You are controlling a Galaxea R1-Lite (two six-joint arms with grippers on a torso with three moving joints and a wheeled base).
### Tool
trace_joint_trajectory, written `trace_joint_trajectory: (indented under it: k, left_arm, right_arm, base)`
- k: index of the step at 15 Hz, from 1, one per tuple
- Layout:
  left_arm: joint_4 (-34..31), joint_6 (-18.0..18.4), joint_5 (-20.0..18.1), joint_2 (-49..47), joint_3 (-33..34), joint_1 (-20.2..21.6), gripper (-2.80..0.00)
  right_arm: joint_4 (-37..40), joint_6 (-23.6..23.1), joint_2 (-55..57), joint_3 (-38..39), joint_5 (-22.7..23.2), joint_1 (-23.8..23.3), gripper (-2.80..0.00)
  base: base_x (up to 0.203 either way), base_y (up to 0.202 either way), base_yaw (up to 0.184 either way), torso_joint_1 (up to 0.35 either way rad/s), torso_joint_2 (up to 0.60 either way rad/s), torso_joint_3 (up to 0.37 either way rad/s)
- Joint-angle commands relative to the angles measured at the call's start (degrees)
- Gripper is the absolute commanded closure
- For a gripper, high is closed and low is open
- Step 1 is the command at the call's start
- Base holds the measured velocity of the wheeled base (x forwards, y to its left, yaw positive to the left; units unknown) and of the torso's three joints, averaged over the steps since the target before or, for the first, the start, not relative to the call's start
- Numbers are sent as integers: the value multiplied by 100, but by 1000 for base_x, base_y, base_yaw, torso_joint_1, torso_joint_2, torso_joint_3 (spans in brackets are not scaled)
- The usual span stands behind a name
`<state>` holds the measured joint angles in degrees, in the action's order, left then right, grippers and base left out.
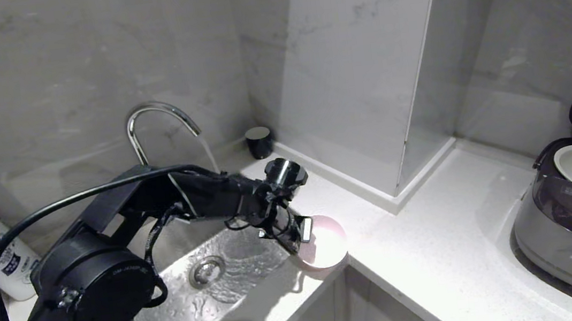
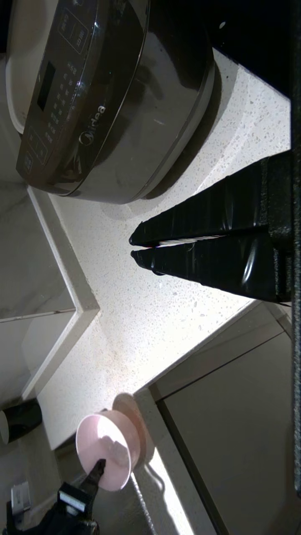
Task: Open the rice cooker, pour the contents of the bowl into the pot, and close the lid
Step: Pick up the bowl on the table, then fill a bowl with water from the tap
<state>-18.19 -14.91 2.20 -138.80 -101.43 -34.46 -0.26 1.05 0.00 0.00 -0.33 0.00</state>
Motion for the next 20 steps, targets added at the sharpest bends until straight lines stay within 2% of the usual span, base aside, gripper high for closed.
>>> trace_joint_trajectory:
  k: [1, 5, 8, 10, 14, 17, 20]
  left_arm:
    - [-3, -18, -120, 89, 141, 287, 0]
    - [9, -29, -600, 218, 256, 1174, 0]
    - [63, -23, -674, 116, 179, 1688, 0]
    - [115, -15, -629, -124, 117, 1901, 0]
    - [76, -55, -590, -666, -464, 2425, 0]
    - [-316, -52, -600, -890, -987, 2639, 0]
    - [-318, -39, -660, -912, -1011, 2791, 0]
  right_arm:
    - [0, 1, 0, 0, -2, 0, 0]
    - [0, 1, 0, 0, -2, 0, 0]
    - [-5, -4, 0, 0, -2, 0, 0]
    - [-9, -8, 0, 0, -2, 0, 0]
    - [-8, 0, 0, 0, -2, 0, 0]
    - [0, 1, 0, 0, -2, 0, 0]
    - [0, 1, 0, 0, -2, 0, 0]
  base:
    - [0, 0, 0, 0, 0, 0]
    - [0, 0, 0, 0, 0, 0]
    - [0, 0, 0, 0, 0, 0]
    - [0, 0, 0, 0, 0, 0]
    - [0, 0, 0, 0, 0, 0]
    - [0, 0, 0, 0, 0, 0]
    - [0, 0, 0, 0, 0, 0]
